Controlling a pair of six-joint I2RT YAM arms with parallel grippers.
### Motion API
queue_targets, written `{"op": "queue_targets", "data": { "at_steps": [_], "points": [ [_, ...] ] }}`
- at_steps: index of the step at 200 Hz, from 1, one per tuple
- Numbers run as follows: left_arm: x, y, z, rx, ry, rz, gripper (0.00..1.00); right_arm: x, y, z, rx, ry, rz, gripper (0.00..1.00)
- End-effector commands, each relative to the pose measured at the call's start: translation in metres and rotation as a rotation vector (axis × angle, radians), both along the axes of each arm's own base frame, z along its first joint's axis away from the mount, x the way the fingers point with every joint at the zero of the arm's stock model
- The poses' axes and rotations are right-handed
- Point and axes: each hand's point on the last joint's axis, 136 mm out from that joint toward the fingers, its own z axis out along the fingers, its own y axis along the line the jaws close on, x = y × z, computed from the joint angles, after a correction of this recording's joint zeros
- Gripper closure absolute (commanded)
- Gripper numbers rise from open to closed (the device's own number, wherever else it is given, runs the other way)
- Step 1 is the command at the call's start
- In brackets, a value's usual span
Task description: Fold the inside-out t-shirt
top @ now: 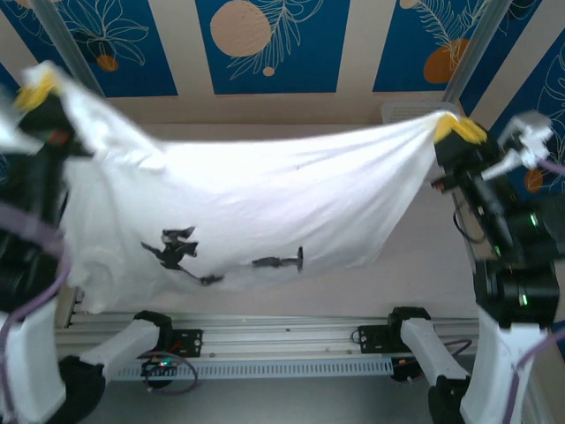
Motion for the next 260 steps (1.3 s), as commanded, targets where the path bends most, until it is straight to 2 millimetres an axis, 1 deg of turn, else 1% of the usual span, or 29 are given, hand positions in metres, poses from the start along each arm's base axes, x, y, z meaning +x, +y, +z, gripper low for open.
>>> {"op": "queue_targets", "data": {
  "at_steps": [1, 5, 13, 19, 29, 45, 53, 64, 76, 85, 97, 109, 126, 143, 155, 167, 177, 184, 193, 205, 217, 228, 242, 250, 260],
  "points": [
    [0.103, 0.001, -0.046, 0.107, 0.197, 0.131, 1.00, 0.093, -0.024, -0.035, -0.042, 0.114, -0.117, 1.00],
    [0.116, 0.001, -0.050, 0.112, 0.218, 0.133, 1.00, 0.104, -0.023, -0.037, -0.045, 0.124, -0.107, 1.00],
    [0.133, 0.001, -0.051, 0.117, 0.240, 0.131, 1.00, 0.123, -0.022, -0.043, -0.046, 0.166, -0.085, 1.00],
    [0.141, -0.001, -0.049, 0.119, 0.245, 0.125, 1.00, 0.134, -0.021, -0.046, -0.044, 0.194, -0.070, 1.00],
    [0.150, -0.005, -0.047, 0.126, 0.244, 0.108, 1.00, 0.143, -0.019, -0.047, -0.041, 0.209, -0.052, 1.00],
    [0.152, -0.010, -0.043, 0.126, 0.224, 0.079, 1.00, 0.147, -0.015, -0.047, -0.041, 0.187, -0.029, 1.00],
    [0.148, -0.012, -0.040, 0.119, 0.215, 0.066, 1.00, 0.146, -0.014, -0.046, -0.050, 0.183, -0.022, 1.00],
    [0.137, -0.014, -0.036, 0.102, 0.194, 0.039, 1.00, 0.142, -0.013, -0.046, -0.060, 0.189, -0.016, 1.00],
    [0.119, -0.017, -0.030, 0.078, 0.152, -0.001, 1.00, 0.131, -0.011, -0.043, -0.076, 0.183, -0.010, 1.00],
    [0.100, -0.019, -0.026, 0.059, 0.109, -0.036, 1.00, 0.120, -0.011, -0.039, -0.089, 0.171, -0.014, 1.00],
    [0.071, -0.020, -0.019, 0.028, 0.053, -0.081, 1.00, 0.102, -0.013, -0.035, -0.102, 0.153, -0.037, 1.00],
    [0.038, -0.019, -0.010, -0.003, -0.006, -0.121, 1.00, 0.078, -0.016, -0.028, -0.115, 0.123, -0.066, 1.00],
    [-0.008, -0.016, 0.003, -0.032, -0.087, -0.161, 1.00, 0.038, -0.020, -0.013, -0.127, 0.056, -0.116, 1.00],
    [-0.054, -0.009, 0.018, -0.051, -0.175, -0.174, 1.00, -0.002, -0.021, 0.003, -0.132, -0.022, -0.155, 1.00],
    [-0.081, -0.002, 0.028, -0.059, -0.236, -0.165, 1.00, -0.027, -0.022, 0.015, -0.129, -0.076, -0.177, 1.00],
    [-0.101, 0.003, 0.038, -0.062, -0.284, -0.150, 1.00, -0.045, -0.021, 0.026, -0.128, -0.120, -0.185, 1.00],
    [-0.107, 0.008, 0.043, -0.057, -0.301, -0.125, 1.00, -0.054, -0.020, 0.033, -0.129, -0.145, -0.185, 1.00],
    [-0.104, 0.010, 0.046, -0.053, -0.298, -0.107, 1.00, -0.056, -0.020, 0.036, -0.132, -0.156, -0.187, 1.00],
    [-0.094, 0.011, 0.047, -0.043, -0.284, -0.082, 1.00, -0.053, -0.021, 0.039, -0.135, -0.158, -0.190, 1.00],
    [-0.070, 0.011, 0.044, -0.026, -0.247, -0.052, 1.00, -0.042, -0.023, 0.040, -0.141, -0.147, -0.196, 1.00],
    [-0.039, 0.008, 0.038, -0.006, -0.205, -0.024, 1.00, -0.023, -0.025, 0.038, -0.152, -0.125, -0.199, 1.00],
    [-0.006, 0.004, 0.029, 0.022, -0.163, -0.003, 1.00, -0.003, -0.027, 0.035, -0.163, -0.107, -0.205, 1.00],
    [0.039, -0.001, 0.014, 0.050, -0.107, 0.024, 1.00, 0.034, -0.032, 0.023, -0.182, -0.060, -0.218, 1.00],
    [0.068, -0.004, 0.001, 0.064, -0.072, 0.037, 1.00, 0.056, -0.035, 0.013, -0.196, -0.031, -0.225, 1.00],
    [0.105, -0.009, -0.020, 0.089, -0.026, 0.049, 1.00, 0.087, -0.039, -0.002, -0.208, 0.009, -0.228, 1.00]
  ]
}}
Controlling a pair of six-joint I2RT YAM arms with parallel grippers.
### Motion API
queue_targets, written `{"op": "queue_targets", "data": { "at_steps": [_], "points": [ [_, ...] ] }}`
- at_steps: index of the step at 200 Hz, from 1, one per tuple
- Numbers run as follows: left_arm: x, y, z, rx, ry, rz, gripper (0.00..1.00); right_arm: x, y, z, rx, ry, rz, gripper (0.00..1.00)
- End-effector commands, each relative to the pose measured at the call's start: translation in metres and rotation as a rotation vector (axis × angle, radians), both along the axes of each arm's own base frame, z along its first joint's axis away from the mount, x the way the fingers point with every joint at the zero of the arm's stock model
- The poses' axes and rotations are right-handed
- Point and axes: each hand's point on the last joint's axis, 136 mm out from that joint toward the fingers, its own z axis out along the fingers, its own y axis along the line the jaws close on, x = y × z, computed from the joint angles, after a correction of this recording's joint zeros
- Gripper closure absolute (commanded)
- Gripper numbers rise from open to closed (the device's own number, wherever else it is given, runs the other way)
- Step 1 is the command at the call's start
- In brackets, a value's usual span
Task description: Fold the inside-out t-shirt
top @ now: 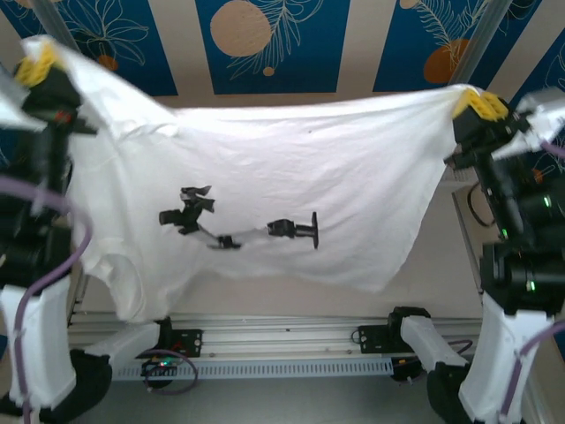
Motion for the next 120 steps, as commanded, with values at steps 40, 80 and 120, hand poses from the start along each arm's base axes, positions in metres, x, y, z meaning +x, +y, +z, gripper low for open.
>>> {"op": "queue_targets", "data": {
  "at_steps": [40, 80, 120],
  "points": [
    [0.227, -0.027, -0.152, 0.130, 0.285, 0.106, 1.00, 0.206, -0.010, -0.122, -0.040, 0.273, -0.025, 1.00],
    [0.374, -0.040, -0.291, 0.181, 0.506, 0.118, 0.99, 0.357, 0.007, -0.250, 0.017, 0.517, 0.003, 0.97],
    [0.435, -0.055, -0.385, 0.158, 0.755, 0.059, 0.32, 0.417, 0.016, -0.333, 0.051, 0.769, -0.001, 0.63]
  ]
}}
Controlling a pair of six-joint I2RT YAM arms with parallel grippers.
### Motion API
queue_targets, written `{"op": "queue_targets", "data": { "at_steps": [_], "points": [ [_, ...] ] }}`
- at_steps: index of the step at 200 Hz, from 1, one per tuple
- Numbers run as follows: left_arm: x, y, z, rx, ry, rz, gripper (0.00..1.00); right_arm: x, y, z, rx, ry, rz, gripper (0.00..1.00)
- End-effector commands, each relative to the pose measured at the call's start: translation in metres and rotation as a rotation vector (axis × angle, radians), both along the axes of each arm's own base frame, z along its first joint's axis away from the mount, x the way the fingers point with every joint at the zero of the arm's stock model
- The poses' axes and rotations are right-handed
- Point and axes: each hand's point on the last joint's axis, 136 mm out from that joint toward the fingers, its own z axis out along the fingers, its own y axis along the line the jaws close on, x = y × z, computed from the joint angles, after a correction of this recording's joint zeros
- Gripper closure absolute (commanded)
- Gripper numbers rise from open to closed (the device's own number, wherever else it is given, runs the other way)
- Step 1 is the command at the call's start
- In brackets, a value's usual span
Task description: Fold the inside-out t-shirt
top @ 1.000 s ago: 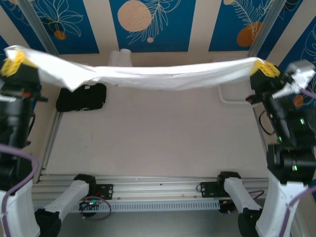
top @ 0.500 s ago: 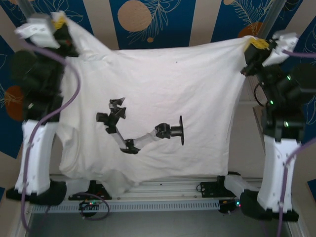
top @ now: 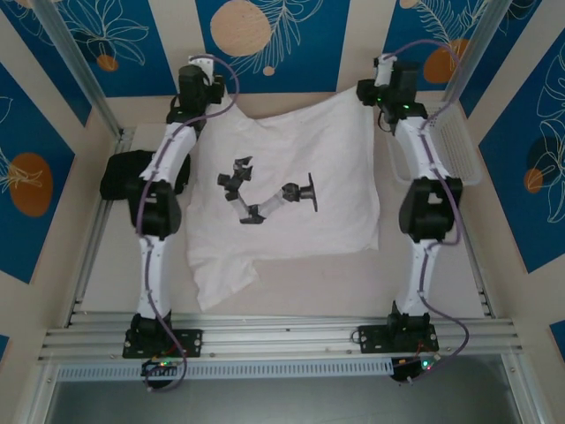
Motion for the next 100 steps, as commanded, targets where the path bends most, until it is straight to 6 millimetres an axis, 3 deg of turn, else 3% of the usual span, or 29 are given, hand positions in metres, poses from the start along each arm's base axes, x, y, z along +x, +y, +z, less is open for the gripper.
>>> {"op": "queue_targets", "data": {
  "at_steps": [1, 22, 39, 47, 60, 78, 100],
  "points": [
    [-0.002, 0.005, 0.001, -0.051, 0.083, 0.000, 0.32, -0.001, 0.001, 0.003, 0.012, 0.082, -0.028, 0.63],
    [-0.026, -0.009, -0.005, -0.183, 0.170, -0.031, 0.30, -0.030, 0.005, -0.013, 0.032, 0.204, -0.038, 0.59],
    [-0.067, -0.033, -0.018, -0.322, 0.229, -0.094, 0.29, -0.078, 0.011, -0.044, 0.026, 0.313, -0.065, 0.54],
    [-0.093, -0.047, -0.017, -0.381, 0.225, -0.132, 0.29, -0.110, 0.011, -0.067, 0.026, 0.378, -0.094, 0.53],
    [-0.140, -0.071, -0.037, -0.442, 0.248, -0.193, 0.29, -0.160, 0.013, -0.099, 0.039, 0.477, -0.131, 0.49],
    [-0.207, -0.130, -0.062, -0.408, 0.269, -0.369, 0.30, -0.231, 0.003, -0.137, -0.014, 0.612, -0.225, 0.47],
    [-0.291, -0.213, -0.087, -0.205, 0.219, -0.691, 0.31, -0.294, -0.010, -0.169, -0.032, 0.747, -0.306, 0.47]
  ]
}}
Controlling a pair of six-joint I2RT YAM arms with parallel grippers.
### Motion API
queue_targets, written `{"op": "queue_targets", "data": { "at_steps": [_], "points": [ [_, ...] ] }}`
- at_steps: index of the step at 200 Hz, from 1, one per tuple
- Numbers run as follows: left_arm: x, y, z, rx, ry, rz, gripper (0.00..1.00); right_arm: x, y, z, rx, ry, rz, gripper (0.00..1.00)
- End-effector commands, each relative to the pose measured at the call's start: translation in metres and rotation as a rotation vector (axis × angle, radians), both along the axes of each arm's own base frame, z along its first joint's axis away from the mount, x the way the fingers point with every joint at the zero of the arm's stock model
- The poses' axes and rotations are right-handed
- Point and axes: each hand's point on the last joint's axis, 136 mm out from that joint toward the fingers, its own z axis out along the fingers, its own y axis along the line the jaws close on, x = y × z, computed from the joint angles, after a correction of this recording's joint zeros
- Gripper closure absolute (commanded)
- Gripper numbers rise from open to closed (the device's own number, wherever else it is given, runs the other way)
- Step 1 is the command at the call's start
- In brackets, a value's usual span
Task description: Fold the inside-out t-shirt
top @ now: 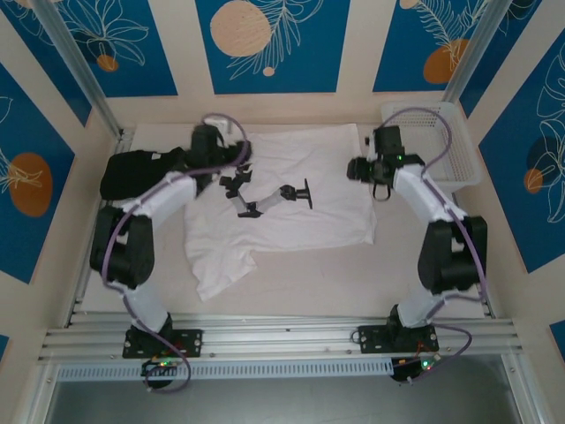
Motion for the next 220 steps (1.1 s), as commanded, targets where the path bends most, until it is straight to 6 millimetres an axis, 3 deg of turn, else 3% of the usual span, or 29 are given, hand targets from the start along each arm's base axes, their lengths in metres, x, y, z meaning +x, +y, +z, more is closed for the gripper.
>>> {"op": "queue_targets", "data": {
  "at_steps": [1, 25, 54, 88, 110, 124, 143, 174, 185, 201, 220],
  "points": [
    [-0.077, -0.101, -0.006, 0.015, -0.176, -0.386, 0.31, -0.060, -0.025, -0.036, -0.055, 0.159, -0.149, 0.47],
    [-0.144, -0.163, -0.038, 0.130, -0.301, -0.652, 0.33, -0.096, -0.037, -0.060, -0.056, 0.257, -0.220, 0.47],
    [-0.199, -0.222, -0.085, 0.245, -0.334, -0.884, 0.33, -0.100, -0.029, -0.085, 0.029, 0.347, -0.220, 0.48],
    [-0.218, -0.264, -0.129, 0.315, -0.325, -0.991, 0.33, -0.089, -0.030, -0.107, 0.038, 0.409, -0.200, 0.54],
    [-0.218, -0.283, -0.150, 0.365, -0.308, -1.029, 0.37, -0.085, -0.033, -0.110, 0.032, 0.418, -0.189, 0.77],
    [-0.214, -0.290, -0.162, 0.391, -0.295, -1.022, 0.43, -0.085, -0.031, -0.105, 0.041, 0.403, -0.171, 0.85],
    [-0.208, -0.297, -0.171, 0.400, -0.279, -0.997, 0.55, -0.087, -0.023, -0.094, 0.085, 0.375, -0.137, 0.89],
    [-0.204, -0.297, -0.173, 0.377, -0.260, -0.972, 0.92, -0.088, -0.004, -0.079, 0.176, 0.339, -0.071, 0.91],
    [-0.209, -0.291, -0.165, 0.335, -0.249, -0.973, 1.00, -0.086, 0.001, -0.075, 0.204, 0.332, -0.047, 0.91],
    [-0.217, -0.279, -0.143, 0.201, -0.214, -0.971, 1.00, -0.079, 0.015, -0.069, 0.252, 0.319, 0.009, 0.91],
    [-0.214, -0.257, -0.120, -0.017, -0.136, -0.934, 1.00, -0.064, 0.030, -0.069, 0.303, 0.330, 0.059, 0.90]
  ]
}}
